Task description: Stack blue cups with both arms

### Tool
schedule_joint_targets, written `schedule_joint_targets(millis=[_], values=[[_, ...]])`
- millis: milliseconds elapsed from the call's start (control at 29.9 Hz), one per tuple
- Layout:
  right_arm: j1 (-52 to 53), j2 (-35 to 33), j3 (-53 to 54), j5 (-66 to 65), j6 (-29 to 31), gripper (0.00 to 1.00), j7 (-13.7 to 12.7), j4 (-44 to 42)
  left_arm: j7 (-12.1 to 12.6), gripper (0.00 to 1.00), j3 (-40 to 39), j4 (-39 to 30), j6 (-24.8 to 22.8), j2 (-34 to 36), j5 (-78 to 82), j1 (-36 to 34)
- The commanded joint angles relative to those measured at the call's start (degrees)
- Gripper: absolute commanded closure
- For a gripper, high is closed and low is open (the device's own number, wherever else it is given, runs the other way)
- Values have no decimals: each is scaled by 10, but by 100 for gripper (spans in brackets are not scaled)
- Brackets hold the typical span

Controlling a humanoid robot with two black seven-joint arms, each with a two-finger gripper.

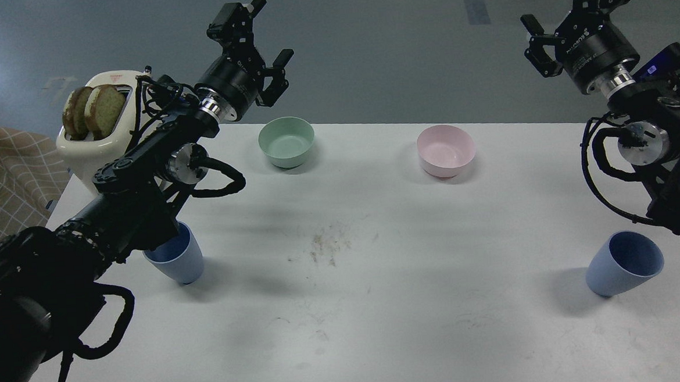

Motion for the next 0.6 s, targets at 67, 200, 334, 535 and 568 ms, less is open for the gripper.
schedule_joint_targets(millis=[67, 200, 334, 535, 568], values=[[0, -4, 2, 2, 0, 0, 0, 0, -1, 2, 0, -2, -9, -6, 4, -5], [1, -3, 3, 12, 0, 0, 0, 0, -1, 2, 0, -9, -18, -4, 4, -5], [2, -4, 3, 18, 0, 0, 0, 0, -1, 2, -1, -11, -23, -2, 4, -5], [6, -4, 4, 24, 0, 0, 0, 3, 0, 2, -1, -19, -23, 0, 1, -6], [6, -4, 4, 23, 0, 0, 0, 3, 0, 2, -1, -19, -23, 0, 0, -6]])
